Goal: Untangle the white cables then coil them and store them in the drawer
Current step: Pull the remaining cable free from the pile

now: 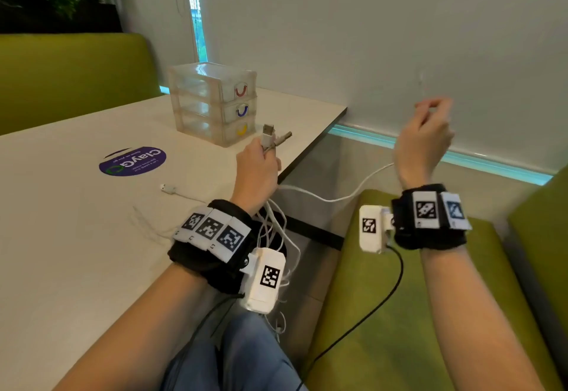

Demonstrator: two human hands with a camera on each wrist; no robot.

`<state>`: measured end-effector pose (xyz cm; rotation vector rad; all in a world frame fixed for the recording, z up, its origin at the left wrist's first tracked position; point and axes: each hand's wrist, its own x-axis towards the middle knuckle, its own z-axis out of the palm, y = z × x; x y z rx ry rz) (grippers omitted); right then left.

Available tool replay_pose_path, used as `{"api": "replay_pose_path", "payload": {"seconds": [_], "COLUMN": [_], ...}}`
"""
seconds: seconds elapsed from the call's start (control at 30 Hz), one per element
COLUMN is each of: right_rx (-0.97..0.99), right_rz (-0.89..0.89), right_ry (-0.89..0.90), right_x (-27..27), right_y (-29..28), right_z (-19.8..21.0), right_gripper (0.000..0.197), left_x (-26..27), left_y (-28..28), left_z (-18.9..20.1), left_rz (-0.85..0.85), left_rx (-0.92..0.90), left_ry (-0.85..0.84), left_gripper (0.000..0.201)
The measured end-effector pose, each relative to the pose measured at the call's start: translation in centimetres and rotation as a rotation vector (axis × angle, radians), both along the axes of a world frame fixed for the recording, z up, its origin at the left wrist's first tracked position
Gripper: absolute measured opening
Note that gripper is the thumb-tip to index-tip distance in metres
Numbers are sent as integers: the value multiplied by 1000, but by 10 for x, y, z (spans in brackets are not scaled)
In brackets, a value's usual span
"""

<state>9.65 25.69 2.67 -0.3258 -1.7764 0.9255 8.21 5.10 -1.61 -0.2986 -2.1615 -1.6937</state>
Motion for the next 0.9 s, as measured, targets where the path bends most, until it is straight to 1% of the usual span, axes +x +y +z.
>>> {"api": "replay_pose_path", "payload": {"seconds": [0.03, 0.07, 0.1, 0.17, 0.23, 0.27, 0.33, 0.4, 0.5, 0.57, 0.67, 0.73, 0.8, 0.87, 0.9], "right_rx": [1, 13, 29, 86, 150, 174, 211, 222, 186, 113, -68, -83, -41, -65, -88], "right_rz": [20, 81, 182, 438, 627, 678, 684, 664, 749, 903, 1132, 1181, 1141, 1050, 993], "right_ry": [31, 57, 50, -77, -190, -208, -223, -226, -149, -145, -207, -222, -294, -377, -397], "right_x": [-2, -4, -6, -4, 4, 7, 9, 7, 11, 16, 22, 24, 27, 29, 31], "right_y": [3, 2, -5, -33, -63, -75, -85, -84, -85, -87, -83, -79, -77, -73, -71], "right_z": [8, 12, 11, -6, -32, -44, -56, -57, -60, -66, -75, -84, -101, -124, -133], "right_gripper": [27, 27, 24, 15, 12, 11, 14, 24, 24, 29, 26, 25, 13, 32, 38], "left_x": [2, 4, 6, 7, 9, 11, 15, 18, 16, 16, 23, 24, 23, 19, 18], "left_y": [3, 7, 12, 26, 38, 43, 50, 51, 48, 49, 48, 45, 38, 32, 30], "left_z": [0, 1, 2, 8, 17, 20, 24, 24, 22, 23, 25, 28, 36, 43, 46], "left_rz": [-28, -50, -71, -134, -164, -170, -196, -185, -128, -110, -136, -186, -219, -233, -239], "left_rx": [29, 78, 147, 327, 411, 429, 476, 482, 380, 364, 366, 390, 384, 371, 371], "left_ry": [-21, -31, -34, -31, -17, -7, 0, 34, 94, 105, 111, 103, 113, 146, 162], "left_gripper": [23, 24, 24, 25, 26, 26, 29, 29, 24, 27, 22, 25, 29, 29, 29]}}
